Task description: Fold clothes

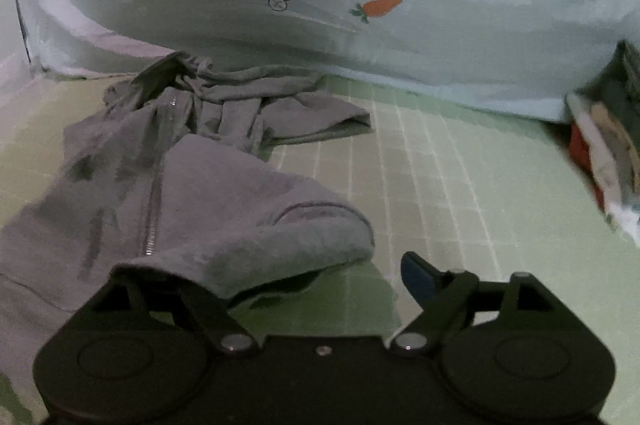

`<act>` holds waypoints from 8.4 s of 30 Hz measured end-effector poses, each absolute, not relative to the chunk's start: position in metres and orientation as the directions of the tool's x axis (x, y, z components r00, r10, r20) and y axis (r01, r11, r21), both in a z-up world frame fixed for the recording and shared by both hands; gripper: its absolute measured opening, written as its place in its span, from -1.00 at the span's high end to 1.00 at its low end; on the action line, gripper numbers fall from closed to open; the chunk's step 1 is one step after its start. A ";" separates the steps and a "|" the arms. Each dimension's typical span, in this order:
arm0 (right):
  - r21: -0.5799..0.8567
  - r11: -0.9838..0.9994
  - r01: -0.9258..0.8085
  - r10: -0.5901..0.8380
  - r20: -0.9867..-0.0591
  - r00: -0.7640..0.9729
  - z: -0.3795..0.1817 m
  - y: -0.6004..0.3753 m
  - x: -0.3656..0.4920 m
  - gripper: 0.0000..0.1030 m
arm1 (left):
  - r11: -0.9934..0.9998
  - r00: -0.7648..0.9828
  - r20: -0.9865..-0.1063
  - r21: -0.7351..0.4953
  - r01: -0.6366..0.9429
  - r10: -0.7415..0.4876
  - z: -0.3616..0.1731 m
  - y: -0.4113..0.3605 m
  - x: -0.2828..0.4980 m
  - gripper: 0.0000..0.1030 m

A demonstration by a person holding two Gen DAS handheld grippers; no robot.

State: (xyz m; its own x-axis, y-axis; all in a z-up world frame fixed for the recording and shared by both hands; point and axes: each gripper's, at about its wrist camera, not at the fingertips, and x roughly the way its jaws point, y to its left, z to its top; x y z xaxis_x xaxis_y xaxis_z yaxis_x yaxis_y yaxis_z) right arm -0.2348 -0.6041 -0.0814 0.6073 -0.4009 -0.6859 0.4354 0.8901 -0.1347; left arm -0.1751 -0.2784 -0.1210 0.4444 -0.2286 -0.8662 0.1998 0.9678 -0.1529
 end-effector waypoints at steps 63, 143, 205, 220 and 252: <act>-0.073 0.910 0.408 -0.355 -0.644 0.677 -0.072 -0.662 -0.143 -0.83 | 0.957 0.499 -0.820 -0.278 0.081 -0.281 -0.118 -0.299 -0.044 0.94; 0.220 0.924 0.311 0.009 -0.829 0.559 -0.129 -0.615 -0.317 0.58 | 0.940 0.340 -0.897 -0.189 0.285 -0.283 -0.161 -0.320 -0.185 0.63; -0.001 0.752 0.660 -0.404 -0.791 0.460 -0.128 -0.744 -0.210 0.50 | 0.978 0.569 -0.822 -0.097 -0.182 0.025 -0.111 -0.273 -0.030 0.48; 0.111 0.670 0.734 -0.394 -0.785 0.478 -0.143 -0.791 -0.175 -0.63 | 0.999 0.628 -0.778 0.022 0.032 -0.003 -0.098 -0.328 0.006 -0.60; 0.045 0.976 0.213 -0.095 -0.794 0.600 -0.153 -0.719 -0.023 -0.40 | 0.975 0.486 -0.864 -0.027 0.220 -0.133 -0.160 -0.429 0.070 -0.67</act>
